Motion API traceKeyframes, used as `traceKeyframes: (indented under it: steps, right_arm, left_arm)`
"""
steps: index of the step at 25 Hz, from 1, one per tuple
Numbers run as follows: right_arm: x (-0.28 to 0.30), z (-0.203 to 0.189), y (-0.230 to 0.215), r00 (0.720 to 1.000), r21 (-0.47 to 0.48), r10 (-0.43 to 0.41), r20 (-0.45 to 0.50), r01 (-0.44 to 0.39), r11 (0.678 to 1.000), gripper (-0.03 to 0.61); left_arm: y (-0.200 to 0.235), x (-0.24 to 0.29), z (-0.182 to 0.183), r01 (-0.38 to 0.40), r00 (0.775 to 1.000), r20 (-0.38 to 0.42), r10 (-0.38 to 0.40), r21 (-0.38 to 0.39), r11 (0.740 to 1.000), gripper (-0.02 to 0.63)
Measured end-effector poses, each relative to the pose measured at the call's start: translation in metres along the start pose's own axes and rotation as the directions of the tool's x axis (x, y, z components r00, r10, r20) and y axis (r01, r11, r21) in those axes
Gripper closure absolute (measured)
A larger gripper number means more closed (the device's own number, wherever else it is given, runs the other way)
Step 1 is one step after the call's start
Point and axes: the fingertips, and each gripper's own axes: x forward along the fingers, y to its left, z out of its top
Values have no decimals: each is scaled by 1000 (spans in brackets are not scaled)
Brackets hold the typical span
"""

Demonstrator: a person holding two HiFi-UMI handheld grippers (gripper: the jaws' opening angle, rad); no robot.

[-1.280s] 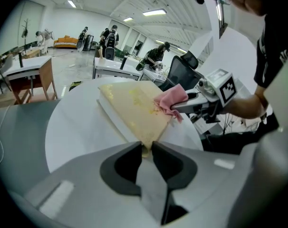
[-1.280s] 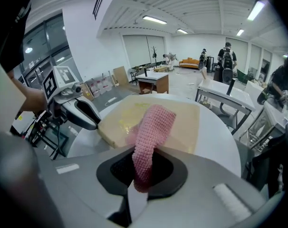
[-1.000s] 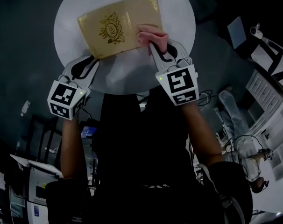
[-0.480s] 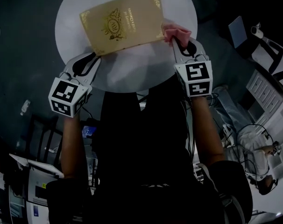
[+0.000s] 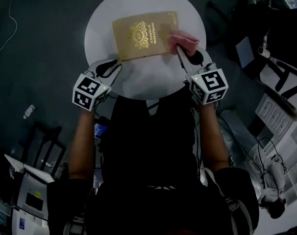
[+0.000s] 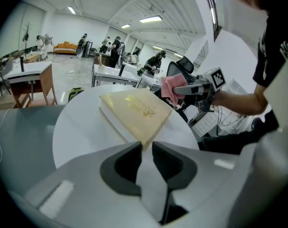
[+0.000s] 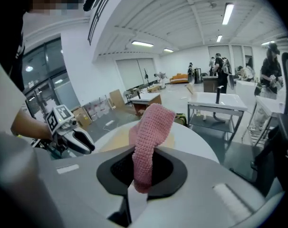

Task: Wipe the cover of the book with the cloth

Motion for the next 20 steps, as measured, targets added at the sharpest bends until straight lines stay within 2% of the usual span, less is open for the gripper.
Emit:
traceKeyframes:
  steps: [3,5,8,11,15,16,20]
  right_arm:
    - [-1,36,38,993,-17,105,60,-105,994,552]
    - [-6,64,62,981,-66,167,96,-162,985,552]
    - [-22,110,96,946,-141,279,167,-257,956,552]
    - [-46,157,124,893,-170,370,255,-336,926,552]
    - [-89,211,150,825,-223,445,348,-388,894,551]
    - [-102,222,158,801,-242,466,377,-400,884,551]
    - [-164,263,191,678,-322,543,496,-436,840,551]
  left_arm:
    - [-11,-20,16,3,1000,25,-3,13,1000,543]
    - [-16,-36,38,-4,998,69,2,31,1000,545]
    - [-26,-62,76,-13,988,157,2,71,997,552]
    - [-37,-95,114,-29,975,220,0,129,991,561]
    - [-57,-139,160,-56,948,318,-7,190,980,588]
    - [-63,-150,168,-66,941,339,-8,205,976,612]
    - [-92,-197,198,-95,908,418,-21,255,962,611]
